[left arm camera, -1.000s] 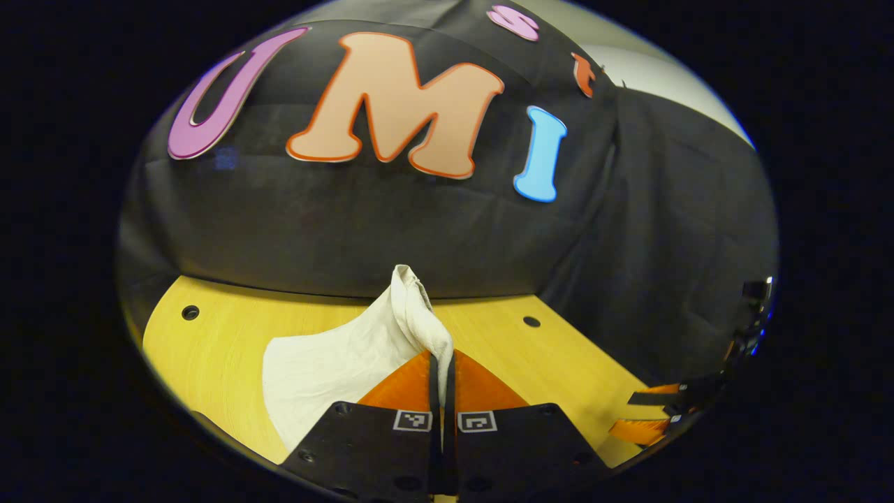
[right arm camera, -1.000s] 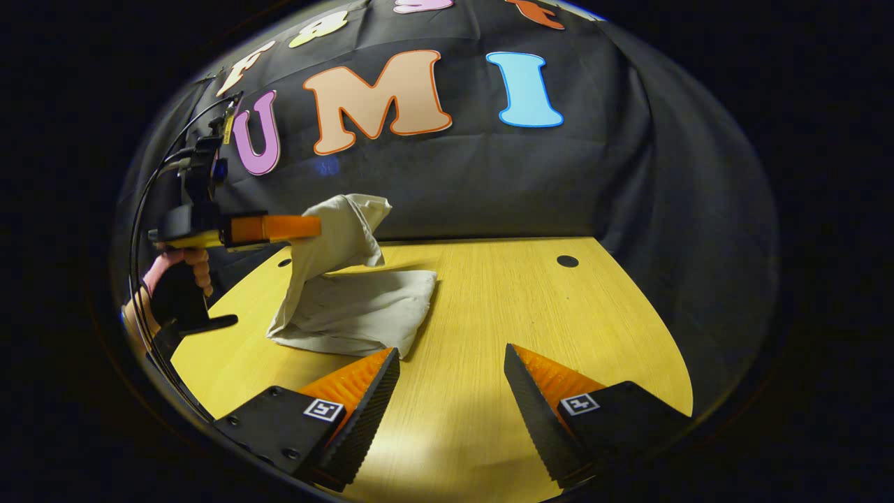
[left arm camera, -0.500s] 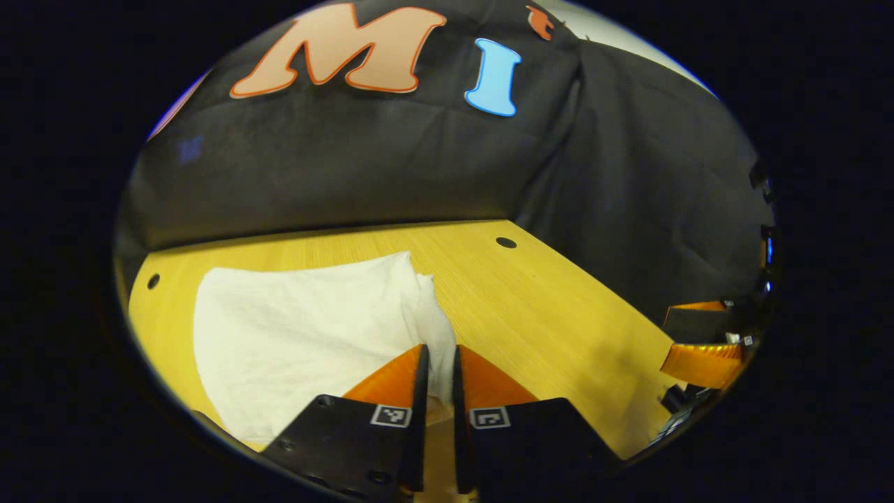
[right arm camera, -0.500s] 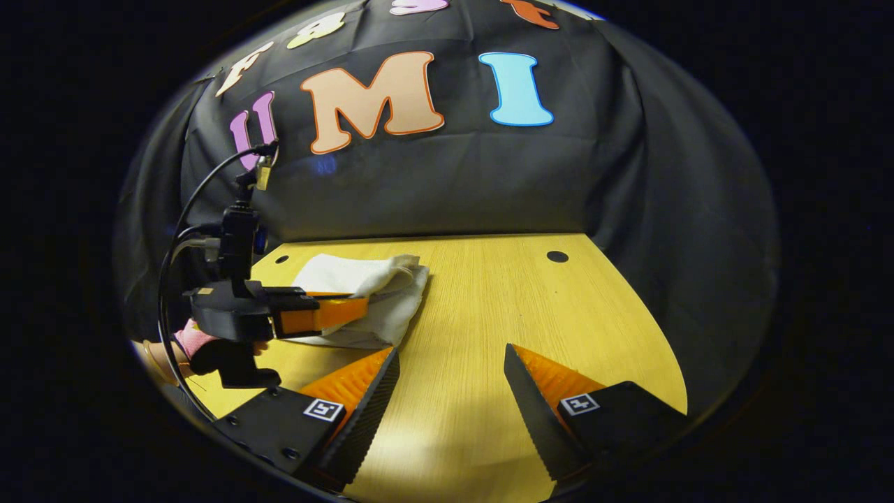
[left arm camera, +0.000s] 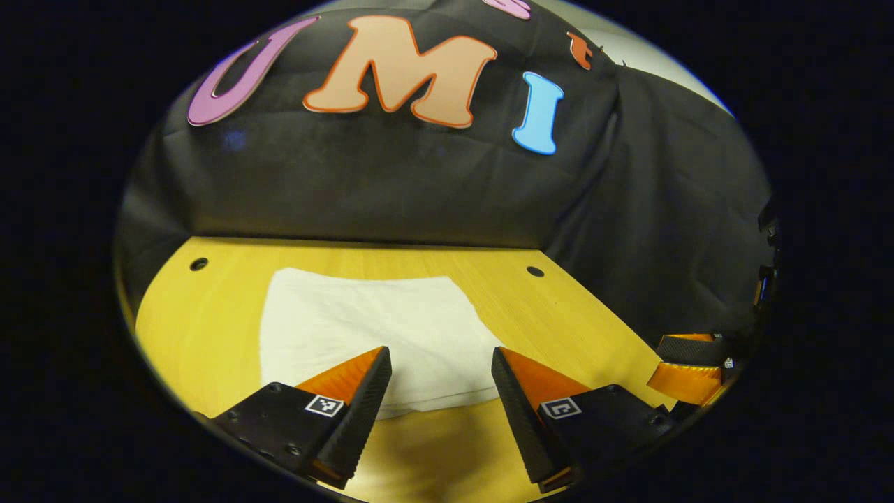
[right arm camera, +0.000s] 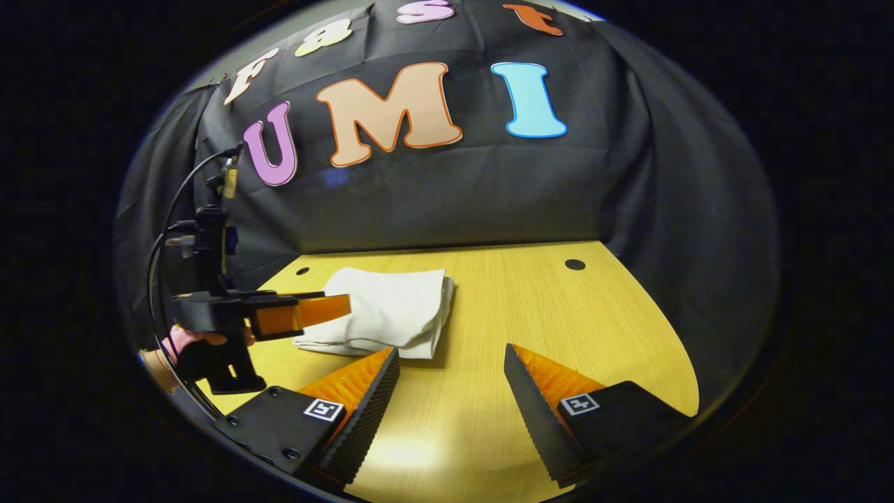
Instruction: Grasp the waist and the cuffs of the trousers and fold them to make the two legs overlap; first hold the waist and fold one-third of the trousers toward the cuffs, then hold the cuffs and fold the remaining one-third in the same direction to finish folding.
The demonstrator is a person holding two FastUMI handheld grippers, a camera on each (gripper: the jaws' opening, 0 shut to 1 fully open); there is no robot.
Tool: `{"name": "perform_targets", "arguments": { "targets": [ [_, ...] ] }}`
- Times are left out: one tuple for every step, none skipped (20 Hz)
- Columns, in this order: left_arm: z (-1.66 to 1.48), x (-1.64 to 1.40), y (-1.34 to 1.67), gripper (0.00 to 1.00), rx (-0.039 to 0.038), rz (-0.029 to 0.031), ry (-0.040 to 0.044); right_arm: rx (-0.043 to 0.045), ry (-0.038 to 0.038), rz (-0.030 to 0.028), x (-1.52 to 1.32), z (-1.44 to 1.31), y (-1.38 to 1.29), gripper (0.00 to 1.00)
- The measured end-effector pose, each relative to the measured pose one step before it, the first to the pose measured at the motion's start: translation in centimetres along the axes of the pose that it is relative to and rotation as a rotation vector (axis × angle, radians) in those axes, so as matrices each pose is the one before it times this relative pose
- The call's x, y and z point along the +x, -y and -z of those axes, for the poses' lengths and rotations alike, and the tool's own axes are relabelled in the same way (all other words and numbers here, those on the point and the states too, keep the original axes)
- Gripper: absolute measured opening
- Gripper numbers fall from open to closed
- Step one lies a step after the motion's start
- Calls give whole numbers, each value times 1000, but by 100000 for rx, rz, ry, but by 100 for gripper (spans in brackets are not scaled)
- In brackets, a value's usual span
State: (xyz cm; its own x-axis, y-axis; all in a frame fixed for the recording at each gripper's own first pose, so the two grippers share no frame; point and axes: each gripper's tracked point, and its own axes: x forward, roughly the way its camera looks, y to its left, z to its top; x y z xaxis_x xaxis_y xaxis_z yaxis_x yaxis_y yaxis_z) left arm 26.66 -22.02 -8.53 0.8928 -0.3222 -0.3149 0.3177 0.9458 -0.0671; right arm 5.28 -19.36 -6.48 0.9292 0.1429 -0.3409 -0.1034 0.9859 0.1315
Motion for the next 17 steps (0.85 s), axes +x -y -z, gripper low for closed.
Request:
{"name": "perform_targets", "arguments": {
  "targets": [
    [-551,-1475,-1130,87,952,-1586,1384,5,2120,-166,-295,-684,-736,92],
    [-621,-1399,-882,87,513,-873,1712,33,2004,188,-212,-453,-657,97],
    [-420,-1570,-741,87,66,-442,978,204,1407,415,-342,-480,-773,96],
    [-373,-1805,-1134,86,53,-1043,606,333,1275,366,-298,-228,-815,96],
    [-464,-1653,-1257,87,237,-983,1272,53,1743,-105,-331,-526,-867,96],
    [-464,-1462,-1124,86,353,-1189,1638,-560,1721,134,-425,-600,-888,96],
    [-268,-1161,-1171,87,474,-1268,1141,-671,1174,570,-356,-461,-699,96],
    [-68,-1169,-909,86,857,-1010,434,-282,1060,173,-322,-213,-694,97],
    [78,-1060,-930,86,806,-1376,486,-60,1151,132,-493,-339,-752,97],
    [100,-1022,-937,86,790,-1050,111,-151,1385,261,-365,-291,-639,96],
    [307,-940,-870,86,417,-1235,214,-310,925,551,-311,-47,-496,92],
    [318,-911,-825,87,-34,-952,-75,-344,545,657,-359,-6,-417,97],
    [408,-675,-438,86,-810,-227,-261,-131,535,440,-370,2,-445,96],
    [331,-636,-334,86,-1111,-56,-230,153,262,176,-294,145,-519,97],
    [472,-451,-401,86,-1148,36,-145,125,184,242,-378,105,-445,97],
    [252,-480,-416,87,-736,-320,228,-245,323,590,-213,108,-302,96],
    [259,-359,-479,86,-370,-464,254,-448,43,568,-279,81,-218,97]
  ]
}}
